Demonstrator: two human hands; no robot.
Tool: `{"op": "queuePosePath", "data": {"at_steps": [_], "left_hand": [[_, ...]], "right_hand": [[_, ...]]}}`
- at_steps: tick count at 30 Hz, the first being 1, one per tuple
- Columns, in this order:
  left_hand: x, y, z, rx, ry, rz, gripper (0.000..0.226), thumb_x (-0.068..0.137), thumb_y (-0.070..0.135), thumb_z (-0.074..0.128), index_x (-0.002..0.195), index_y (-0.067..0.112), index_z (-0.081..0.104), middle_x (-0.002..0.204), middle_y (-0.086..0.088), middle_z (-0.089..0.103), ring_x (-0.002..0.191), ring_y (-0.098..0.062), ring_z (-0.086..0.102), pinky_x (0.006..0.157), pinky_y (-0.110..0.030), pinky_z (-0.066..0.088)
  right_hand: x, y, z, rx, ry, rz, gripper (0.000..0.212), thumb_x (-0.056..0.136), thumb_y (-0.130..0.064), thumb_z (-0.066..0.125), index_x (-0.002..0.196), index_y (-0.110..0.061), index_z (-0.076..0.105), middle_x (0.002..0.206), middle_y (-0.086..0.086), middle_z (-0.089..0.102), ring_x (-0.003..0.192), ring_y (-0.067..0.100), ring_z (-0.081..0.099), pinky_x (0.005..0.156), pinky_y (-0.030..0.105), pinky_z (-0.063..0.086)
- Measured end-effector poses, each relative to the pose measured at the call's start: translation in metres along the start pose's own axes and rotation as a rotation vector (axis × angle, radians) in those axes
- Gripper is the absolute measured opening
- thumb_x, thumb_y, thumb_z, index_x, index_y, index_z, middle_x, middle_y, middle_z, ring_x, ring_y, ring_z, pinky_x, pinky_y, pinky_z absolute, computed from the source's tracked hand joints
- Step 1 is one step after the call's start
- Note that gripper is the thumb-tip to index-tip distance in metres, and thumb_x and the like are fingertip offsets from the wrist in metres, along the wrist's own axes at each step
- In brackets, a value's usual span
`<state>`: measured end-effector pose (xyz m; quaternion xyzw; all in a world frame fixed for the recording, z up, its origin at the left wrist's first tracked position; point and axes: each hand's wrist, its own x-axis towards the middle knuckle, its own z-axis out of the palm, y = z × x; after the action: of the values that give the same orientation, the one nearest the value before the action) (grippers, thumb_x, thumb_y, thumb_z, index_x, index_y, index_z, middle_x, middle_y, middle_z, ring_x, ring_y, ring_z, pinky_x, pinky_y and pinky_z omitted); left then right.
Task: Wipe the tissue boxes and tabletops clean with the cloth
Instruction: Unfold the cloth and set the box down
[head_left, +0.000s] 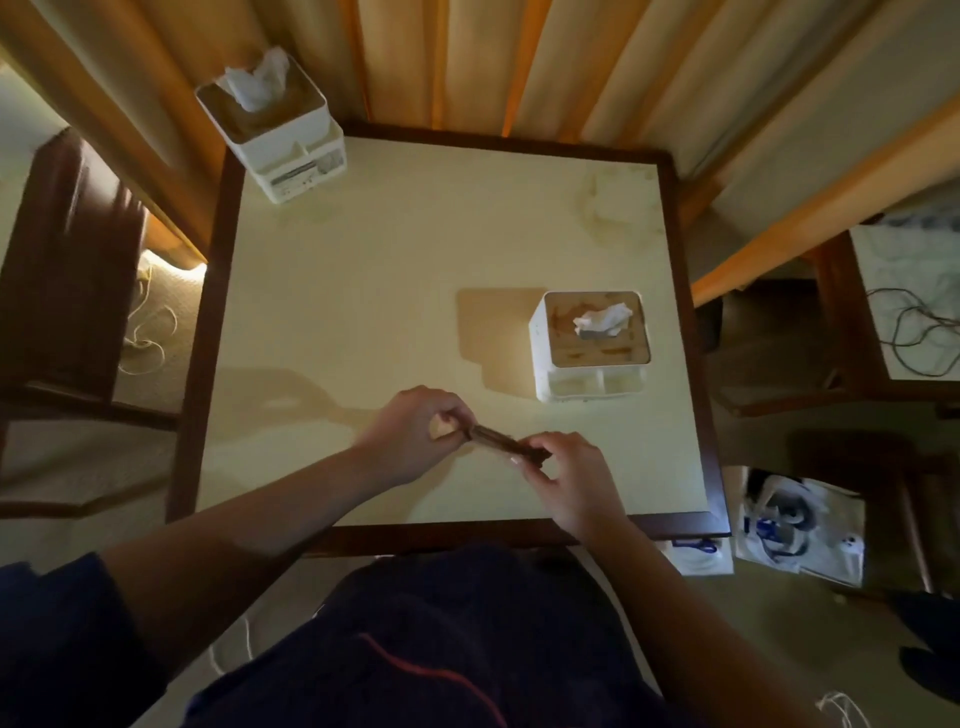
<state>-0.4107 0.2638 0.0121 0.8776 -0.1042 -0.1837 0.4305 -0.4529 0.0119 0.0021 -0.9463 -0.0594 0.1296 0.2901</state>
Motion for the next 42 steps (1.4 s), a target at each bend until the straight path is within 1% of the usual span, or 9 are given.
{"op": "queuePosePath", "data": {"at_steps": [4, 9, 13, 18, 22, 26, 32, 39, 42], "left_hand": [[0.013, 0.038, 0.011, -0.037, 0.020, 0.009, 0.007, 0.090, 0.033, 0.079, 0.097, 0.031, 0.078, 0.093, 0.019, 0.071, 0.094, 0.001, 0.059, 0.078, -0.025, 0.048], [0.034, 0.093, 0.057, -0.073, 0.117, 0.017, 0.008, 0.090, 0.031, 0.080, 0.092, 0.036, 0.075, 0.091, 0.016, 0.070, 0.090, -0.006, 0.063, 0.076, -0.029, 0.051], [0.052, 0.134, 0.109, -0.152, 0.159, -0.081, 0.006, 0.090, 0.027, 0.080, 0.095, 0.030, 0.079, 0.088, 0.018, 0.073, 0.085, -0.009, 0.067, 0.075, -0.032, 0.054], [0.068, 0.177, 0.164, -0.202, 0.246, -0.209, 0.003, 0.092, 0.029, 0.078, 0.095, 0.029, 0.079, 0.087, 0.016, 0.075, 0.080, -0.003, 0.064, 0.065, -0.015, 0.047], [0.070, 0.194, 0.185, -0.224, 0.291, -0.251, 0.001, 0.092, 0.029, 0.078, 0.092, 0.029, 0.078, 0.086, 0.013, 0.075, 0.080, -0.006, 0.064, 0.063, -0.012, 0.046], [0.069, 0.195, 0.185, -0.230, 0.333, -0.285, 0.005, 0.091, 0.027, 0.078, 0.091, 0.031, 0.076, 0.085, 0.010, 0.074, 0.079, -0.008, 0.065, 0.065, -0.017, 0.048], [0.078, 0.185, 0.169, -0.239, 0.391, -0.315, 0.008, 0.091, 0.025, 0.079, 0.088, 0.032, 0.075, 0.083, 0.015, 0.073, 0.078, -0.007, 0.066, 0.064, -0.017, 0.049], [0.116, 0.167, 0.154, -0.156, 0.528, -0.399, 0.013, 0.086, 0.020, 0.082, 0.080, 0.029, 0.075, 0.081, 0.014, 0.073, 0.061, -0.008, 0.061, 0.060, -0.023, 0.046], [0.136, 0.163, 0.150, -0.121, 0.542, -0.429, 0.010, 0.086, 0.017, 0.080, 0.083, 0.026, 0.076, 0.081, 0.016, 0.070, 0.066, 0.001, 0.060, 0.059, -0.013, 0.041]], "right_hand": [[-0.005, 0.020, -0.048, 0.235, 0.062, 0.043, 0.016, 0.094, -0.031, 0.079, 0.108, -0.025, 0.077, 0.101, -0.019, 0.073, 0.095, 0.001, 0.065, 0.078, 0.010, 0.049], [-0.002, 0.076, -0.109, 0.452, -0.001, 0.066, 0.006, 0.094, -0.022, 0.078, 0.094, -0.027, 0.074, 0.089, -0.009, 0.074, 0.086, 0.011, 0.070, 0.072, 0.029, 0.058], [-0.006, 0.130, -0.145, 0.571, -0.057, 0.073, 0.002, 0.097, -0.018, 0.076, 0.097, -0.019, 0.074, 0.090, 0.001, 0.074, 0.081, 0.019, 0.071, 0.071, 0.038, 0.060], [-0.013, 0.191, -0.173, 0.619, -0.140, 0.086, 0.005, 0.098, -0.028, 0.074, 0.102, -0.025, 0.073, 0.093, 0.002, 0.076, 0.087, 0.024, 0.074, 0.080, 0.053, 0.063], [-0.011, 0.213, -0.183, 0.593, -0.192, 0.085, 0.007, 0.099, -0.027, 0.073, 0.106, -0.025, 0.072, 0.097, -0.005, 0.077, 0.091, 0.014, 0.076, 0.079, 0.046, 0.065], [-0.001, 0.215, -0.181, 0.612, -0.245, 0.073, 0.006, 0.099, -0.025, 0.073, 0.105, -0.022, 0.072, 0.096, 0.000, 0.078, 0.088, 0.019, 0.077, 0.074, 0.045, 0.066], [0.022, 0.197, -0.177, 0.540, -0.252, 0.072, 0.008, 0.099, -0.028, 0.073, 0.103, -0.022, 0.072, 0.090, -0.003, 0.075, 0.078, 0.011, 0.075, 0.062, 0.023, 0.059], [0.069, 0.177, -0.175, 0.363, -0.175, 0.084, 0.012, 0.096, -0.036, 0.076, 0.101, -0.025, 0.073, 0.091, -0.010, 0.072, 0.075, 0.011, 0.071, 0.060, 0.021, 0.058], [0.090, 0.173, -0.169, 0.330, -0.116, 0.105, 0.013, 0.096, -0.038, 0.076, 0.099, -0.026, 0.072, 0.090, -0.010, 0.071, 0.077, 0.010, 0.070, 0.059, 0.022, 0.056]]}}
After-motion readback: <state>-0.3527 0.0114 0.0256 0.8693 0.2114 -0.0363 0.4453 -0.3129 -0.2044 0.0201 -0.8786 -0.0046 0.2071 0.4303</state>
